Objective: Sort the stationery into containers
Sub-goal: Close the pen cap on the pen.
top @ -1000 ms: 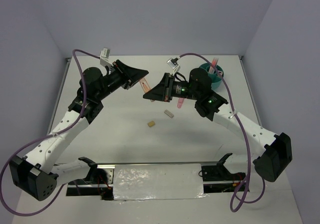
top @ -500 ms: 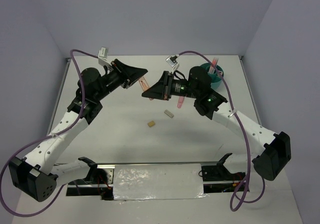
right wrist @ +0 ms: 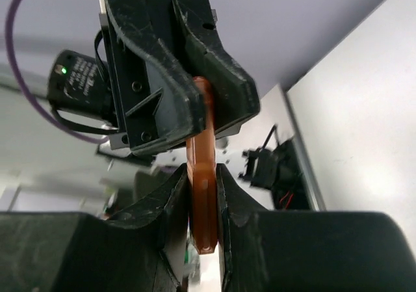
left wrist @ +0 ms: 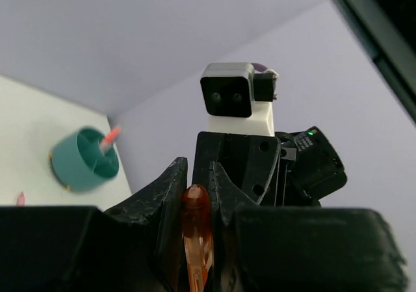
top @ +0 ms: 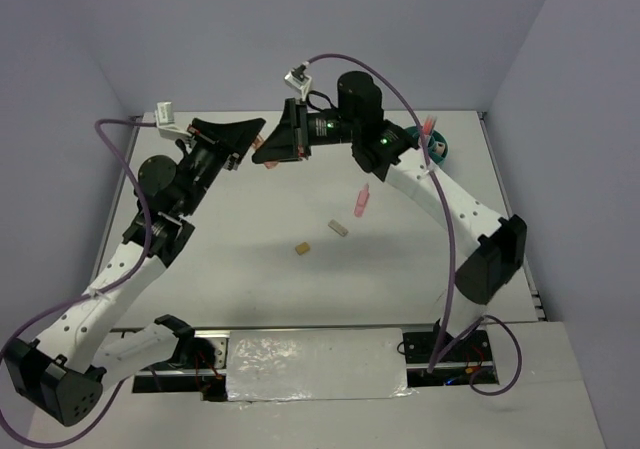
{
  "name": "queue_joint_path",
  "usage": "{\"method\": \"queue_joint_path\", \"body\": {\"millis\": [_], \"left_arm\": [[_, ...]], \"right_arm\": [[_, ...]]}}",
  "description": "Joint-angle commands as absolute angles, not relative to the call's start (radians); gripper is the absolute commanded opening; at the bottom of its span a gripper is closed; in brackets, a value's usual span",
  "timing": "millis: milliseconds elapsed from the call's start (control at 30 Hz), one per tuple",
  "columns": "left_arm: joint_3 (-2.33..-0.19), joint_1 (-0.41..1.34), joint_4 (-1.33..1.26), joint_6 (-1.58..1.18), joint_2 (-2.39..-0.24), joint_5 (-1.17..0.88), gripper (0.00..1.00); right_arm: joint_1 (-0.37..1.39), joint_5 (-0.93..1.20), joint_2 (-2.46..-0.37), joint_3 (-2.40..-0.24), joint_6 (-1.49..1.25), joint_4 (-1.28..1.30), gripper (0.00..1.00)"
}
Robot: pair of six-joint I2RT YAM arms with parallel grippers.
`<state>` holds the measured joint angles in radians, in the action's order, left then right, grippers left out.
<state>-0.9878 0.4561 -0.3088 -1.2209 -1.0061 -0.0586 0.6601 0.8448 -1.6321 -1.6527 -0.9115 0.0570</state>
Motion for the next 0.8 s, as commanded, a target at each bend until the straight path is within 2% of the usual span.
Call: {"method": "queue_joint_path", "body": {"millis": [0,133,300,500,700,767], "left_arm": [[-0.867,0.606,-0.161,-1.155,-0.942,-0.334,0.0],[-0.808,0.637,-0.117,-1.146,-0.884,-0.299,0.0],[-0.879,0.635,-0.043,-1.069,-0.873,-0.276,0.0],[-1.047,0.615,-0.003,-0.928,-0.949,-0.255,0.0],[-1.108,0.523,-0.083,-0.904,-1.035,-0.391,0.0],[-1.121,0.5,-0.098,-0.893,-1.064,-0.416,0.0]], "right_arm": [[0.594,0.635,-1.783,-1.952,-0.897,-0.05,0.0],[0.589,0.643,-1.862,-2.101,-0.913,-0.017,0.0],[0.592,0.663,-1.826,-1.987,-0.927,-0.078,0.0],[0.585,0.733,-1.672,-1.682,-0.855,-0.175,0.0],[0.534,0.814,-1.503,-1.323,-0.859,-0.342,0.0],[0.52,0.808,-1.453,-1.284,-0.836,-0.322,0.0]]}}
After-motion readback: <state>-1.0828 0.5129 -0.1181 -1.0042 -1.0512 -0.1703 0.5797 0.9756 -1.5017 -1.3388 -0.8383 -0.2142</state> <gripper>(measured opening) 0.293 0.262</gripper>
